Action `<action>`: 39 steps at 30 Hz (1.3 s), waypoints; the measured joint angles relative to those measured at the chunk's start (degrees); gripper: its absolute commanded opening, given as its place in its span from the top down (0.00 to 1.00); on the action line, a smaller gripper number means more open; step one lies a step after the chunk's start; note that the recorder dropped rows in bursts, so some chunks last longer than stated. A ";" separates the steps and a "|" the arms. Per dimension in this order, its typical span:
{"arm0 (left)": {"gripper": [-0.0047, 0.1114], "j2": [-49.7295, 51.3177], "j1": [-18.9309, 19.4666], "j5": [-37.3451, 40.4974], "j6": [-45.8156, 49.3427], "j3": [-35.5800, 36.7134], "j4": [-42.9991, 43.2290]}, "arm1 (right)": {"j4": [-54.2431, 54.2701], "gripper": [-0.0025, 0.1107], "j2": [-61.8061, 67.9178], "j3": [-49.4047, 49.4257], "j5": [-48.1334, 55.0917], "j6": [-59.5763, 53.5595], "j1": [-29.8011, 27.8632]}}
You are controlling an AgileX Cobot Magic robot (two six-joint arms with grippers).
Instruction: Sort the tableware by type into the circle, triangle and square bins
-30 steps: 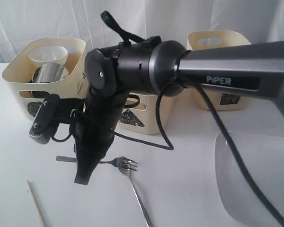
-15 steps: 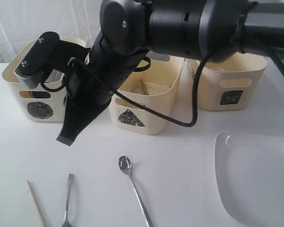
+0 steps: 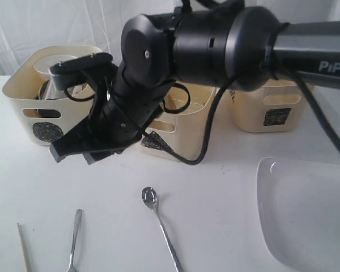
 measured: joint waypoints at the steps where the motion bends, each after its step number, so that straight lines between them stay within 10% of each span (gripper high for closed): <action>1: 0.96 0.00 0.00 0.00 0.00 0.00 0.00 | 0.00 0.63 0.71 0.73 -0.14 3.17 0.09; 39: 0.96 0.00 0.00 0.06 0.00 0.00 0.00 | -5.15 0.51 15.42 -2.58 -0.49 24.66 10.98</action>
